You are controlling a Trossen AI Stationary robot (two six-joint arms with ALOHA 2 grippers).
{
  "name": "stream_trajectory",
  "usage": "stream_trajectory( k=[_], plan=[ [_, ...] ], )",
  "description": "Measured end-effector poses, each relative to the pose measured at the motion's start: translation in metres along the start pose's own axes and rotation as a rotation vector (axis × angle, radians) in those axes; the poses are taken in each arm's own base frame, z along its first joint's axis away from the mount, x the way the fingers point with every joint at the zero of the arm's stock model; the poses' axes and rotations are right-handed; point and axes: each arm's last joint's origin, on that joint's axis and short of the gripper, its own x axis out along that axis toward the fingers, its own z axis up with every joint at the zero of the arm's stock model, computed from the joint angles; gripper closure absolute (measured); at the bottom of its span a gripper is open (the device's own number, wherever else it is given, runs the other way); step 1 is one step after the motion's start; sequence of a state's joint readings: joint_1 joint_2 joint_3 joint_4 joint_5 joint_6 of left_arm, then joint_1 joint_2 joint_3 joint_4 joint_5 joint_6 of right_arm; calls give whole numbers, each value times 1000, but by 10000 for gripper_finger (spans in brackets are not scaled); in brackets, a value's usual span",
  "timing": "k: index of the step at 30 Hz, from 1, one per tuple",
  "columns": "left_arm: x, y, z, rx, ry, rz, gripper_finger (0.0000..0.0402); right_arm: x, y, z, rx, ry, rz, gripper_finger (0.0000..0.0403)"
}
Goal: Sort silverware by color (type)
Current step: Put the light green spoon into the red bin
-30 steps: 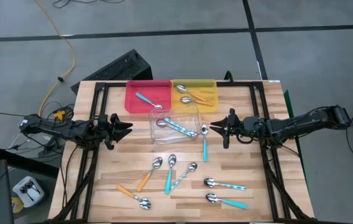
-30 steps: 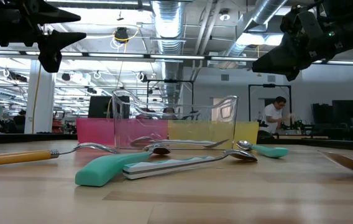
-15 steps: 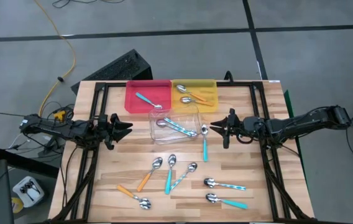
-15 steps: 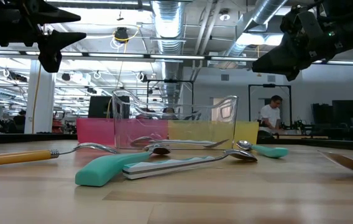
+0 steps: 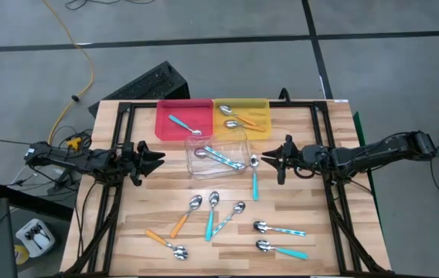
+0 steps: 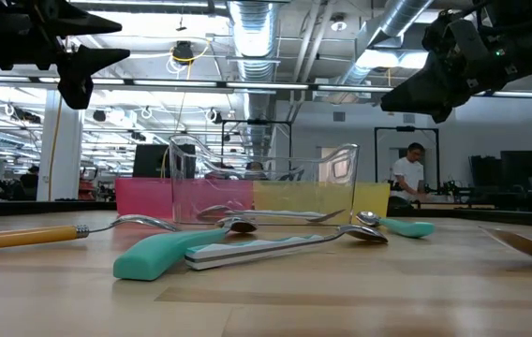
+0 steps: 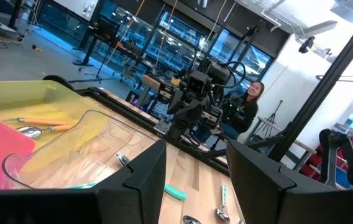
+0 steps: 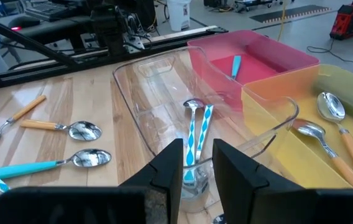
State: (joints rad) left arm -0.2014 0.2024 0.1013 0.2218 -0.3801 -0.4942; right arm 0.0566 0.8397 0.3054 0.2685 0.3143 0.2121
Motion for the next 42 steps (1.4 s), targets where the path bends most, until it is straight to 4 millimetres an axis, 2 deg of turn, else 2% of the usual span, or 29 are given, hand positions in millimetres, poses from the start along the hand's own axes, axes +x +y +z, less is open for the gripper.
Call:
stream_trajectory(
  k=[3,6,13,16,20,25,30,33,37,42],
  plan=[
    [0,0,0,0,-1,0,248,0,0,1,2,-7,1,290],
    [0,0,0,-1,-2,0,248,0,2,9,27,-87,20,290],
    [0,0,0,-23,-1,0,248,-8,22,50,-3,-250,112,290],
    [0,0,0,-24,3,-6,248,-13,33,68,-14,-242,155,290],
    [0,0,0,-24,7,-7,248,-16,49,78,-9,-146,160,290],
    [0,0,-1,-23,11,-6,248,-19,67,73,11,95,163,290],
    [0,0,-1,-21,16,-2,248,-18,74,56,217,399,67,290],
    [0,0,-1,-20,16,1,248,-16,83,44,287,537,111,290],
    [0,1,-2,-16,25,7,248,-9,97,28,281,637,134,290],
    [0,1,-3,-14,29,10,248,0,113,6,189,713,133,290]
  ],
)
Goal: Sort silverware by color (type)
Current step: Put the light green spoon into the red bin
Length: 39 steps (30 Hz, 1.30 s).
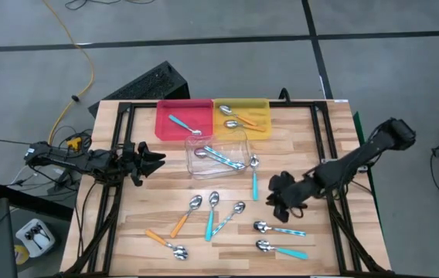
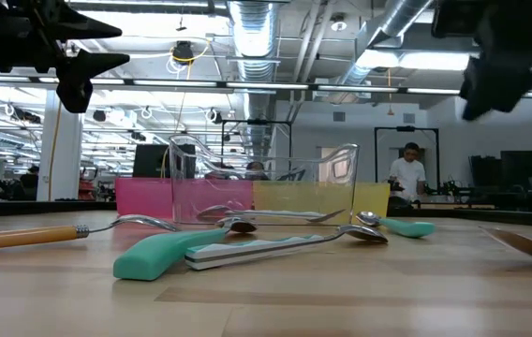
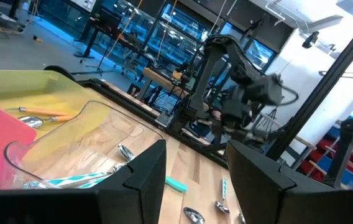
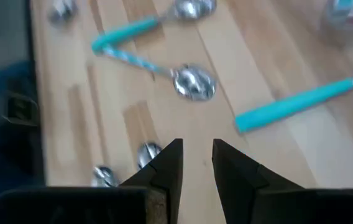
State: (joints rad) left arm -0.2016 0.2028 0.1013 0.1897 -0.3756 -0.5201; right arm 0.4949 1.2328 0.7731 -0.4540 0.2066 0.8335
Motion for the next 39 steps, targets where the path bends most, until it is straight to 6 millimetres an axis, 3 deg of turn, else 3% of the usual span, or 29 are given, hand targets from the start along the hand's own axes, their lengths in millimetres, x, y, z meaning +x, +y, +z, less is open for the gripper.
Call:
stream_trajectory(
  k=[6,11,18,23,27,32,39],
  plan=[
    [0,0,0,0,0,0,248,25,3,-11,-40,69,-66,277],
    [0,0,0,4,0,3,248,37,4,-16,-57,98,-94,223],
    [0,0,0,16,-2,6,248,44,-1,-7,-16,60,-109,161],
    [0,0,0,54,2,-1,248,46,-8,2,14,32,-130,162],
    [0,-2,-5,206,84,-112,248,47,-11,7,-28,15,-124,166],
    [-1,-3,-7,233,126,-176,248,47,-12,9,-28,12,-129,168],
    [0,2,-14,262,195,-103,248,47,-13,9,-28,5,-137,168]
  ],
)
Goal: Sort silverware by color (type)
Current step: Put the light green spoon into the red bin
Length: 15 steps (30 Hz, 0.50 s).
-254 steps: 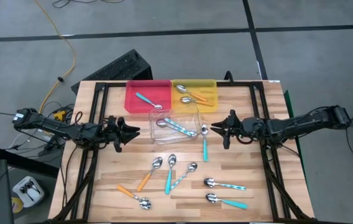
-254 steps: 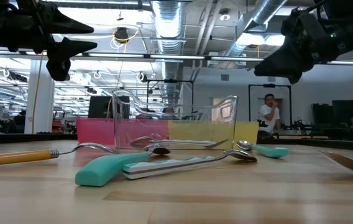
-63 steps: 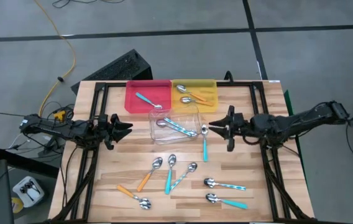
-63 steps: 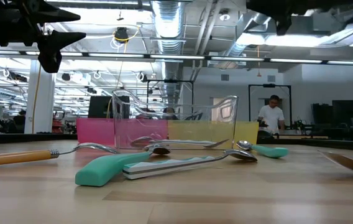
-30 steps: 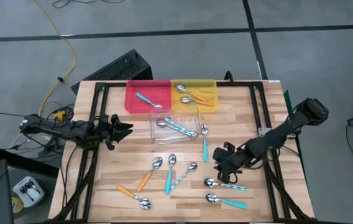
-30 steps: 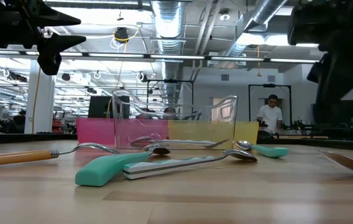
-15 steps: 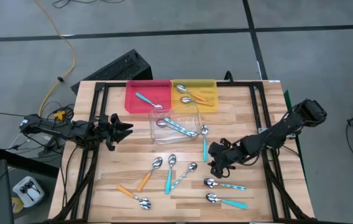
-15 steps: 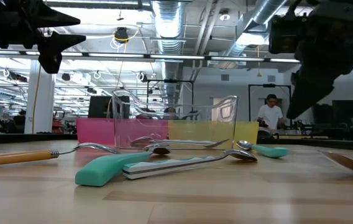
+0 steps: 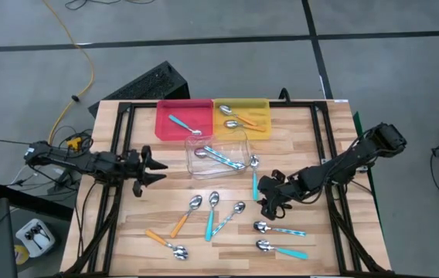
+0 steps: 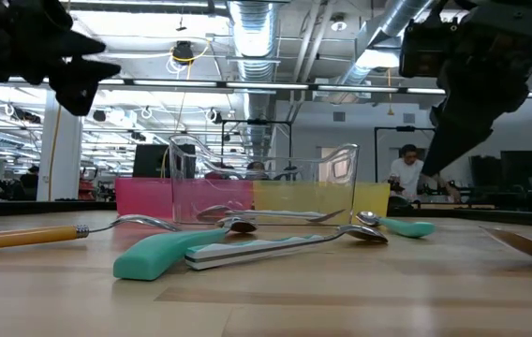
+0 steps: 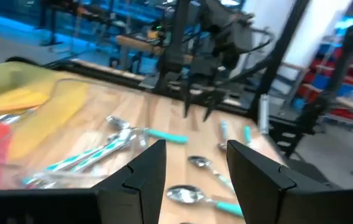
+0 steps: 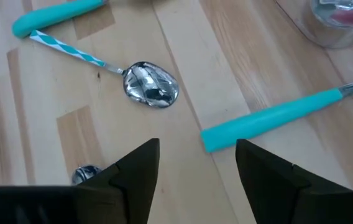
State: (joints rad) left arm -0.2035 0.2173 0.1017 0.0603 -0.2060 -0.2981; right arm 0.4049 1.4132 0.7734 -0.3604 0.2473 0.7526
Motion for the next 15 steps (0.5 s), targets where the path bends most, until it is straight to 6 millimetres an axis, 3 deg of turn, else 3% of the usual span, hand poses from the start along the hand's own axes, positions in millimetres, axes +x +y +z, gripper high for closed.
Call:
stream_trajectory(
  k=[15],
  plan=[
    [-1,9,-9,-24,43,235,248,1,-3,3,6,-44,-51,168]
  ],
)
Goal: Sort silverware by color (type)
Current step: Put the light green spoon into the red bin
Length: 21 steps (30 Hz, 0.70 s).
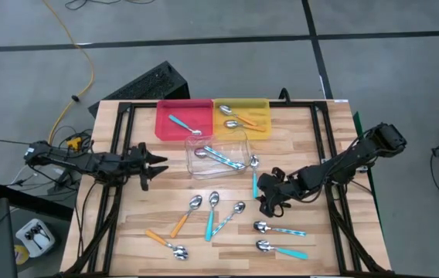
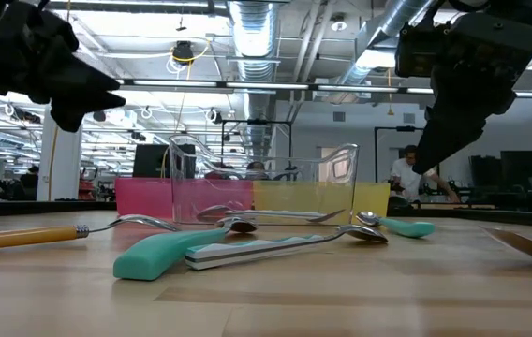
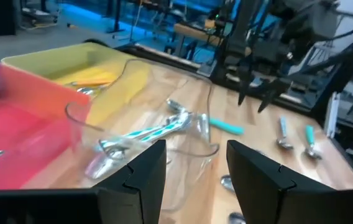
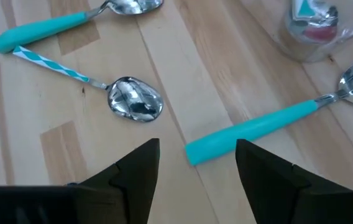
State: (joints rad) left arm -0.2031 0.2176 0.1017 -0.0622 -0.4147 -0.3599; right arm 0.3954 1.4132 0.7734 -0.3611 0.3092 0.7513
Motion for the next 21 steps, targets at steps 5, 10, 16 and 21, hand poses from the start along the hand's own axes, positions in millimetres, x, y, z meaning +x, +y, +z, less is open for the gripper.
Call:
stream_trajectory(
  k=[5,10,16,21],
  plan=[
    [0,1,-1,27,-1,28,248,0,-2,1,-2,-47,-56,168],
    [0,2,0,52,-15,72,248,1,-8,5,8,-91,-128,168],
    [0,2,0,74,-11,68,248,4,-17,11,74,-90,-160,168],
    [0,2,-2,98,15,31,248,4,-17,14,49,-104,-147,168]
  ],
)
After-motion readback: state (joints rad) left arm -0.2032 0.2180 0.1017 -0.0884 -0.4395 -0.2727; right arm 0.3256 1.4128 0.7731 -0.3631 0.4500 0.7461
